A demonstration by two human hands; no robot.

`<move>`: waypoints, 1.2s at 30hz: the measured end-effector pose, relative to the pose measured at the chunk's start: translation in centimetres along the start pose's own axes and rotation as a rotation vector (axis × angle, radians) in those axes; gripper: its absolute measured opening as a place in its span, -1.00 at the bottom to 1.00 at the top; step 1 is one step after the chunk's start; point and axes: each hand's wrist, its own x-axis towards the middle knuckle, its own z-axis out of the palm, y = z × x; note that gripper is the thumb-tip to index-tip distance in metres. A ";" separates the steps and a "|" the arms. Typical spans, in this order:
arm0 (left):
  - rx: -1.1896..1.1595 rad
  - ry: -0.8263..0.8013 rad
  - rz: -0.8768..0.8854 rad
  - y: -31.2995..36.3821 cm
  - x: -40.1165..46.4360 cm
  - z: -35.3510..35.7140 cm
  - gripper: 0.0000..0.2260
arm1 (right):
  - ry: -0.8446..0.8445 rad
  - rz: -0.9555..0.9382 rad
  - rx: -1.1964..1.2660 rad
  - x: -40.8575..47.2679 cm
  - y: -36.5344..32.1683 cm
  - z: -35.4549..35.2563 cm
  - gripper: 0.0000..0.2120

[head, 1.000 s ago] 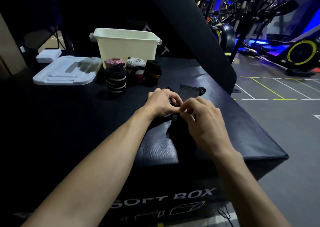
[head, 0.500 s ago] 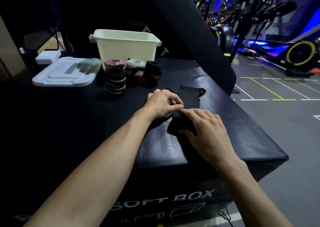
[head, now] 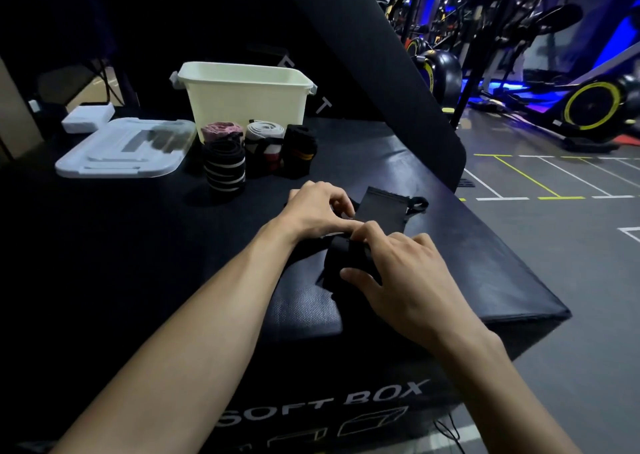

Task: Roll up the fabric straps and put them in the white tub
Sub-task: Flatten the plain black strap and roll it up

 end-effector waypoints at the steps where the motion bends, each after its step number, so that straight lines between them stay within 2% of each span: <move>1: 0.010 0.005 -0.007 0.0 0.0 0.0 -0.48 | -0.002 0.011 0.003 -0.1 0.0 0.1 -0.60; 10: -0.076 -0.020 0.016 0.5 -0.4 0.2 -0.77 | 0.019 0.037 0.038 -0.5 0.1 0.7 -0.64; 24: -0.037 -0.027 -0.040 0.1 0.1 0.5 -0.75 | -0.050 0.031 0.025 0.0 0.1 0.1 -0.62; 27: -0.056 -0.049 -0.025 -0.1 0.0 0.3 -0.78 | -0.090 0.025 0.105 0.3 0.5 -0.6 -0.68; 31: -0.097 -0.103 -0.010 -0.2 -0.1 0.2 -0.82 | -0.163 0.055 0.207 0.6 1.1 -1.2 -0.71; 36: -0.131 -0.106 -0.019 -0.2 0.0 0.3 -0.83 | -0.163 0.141 0.141 1.3 0.8 -0.5 -0.72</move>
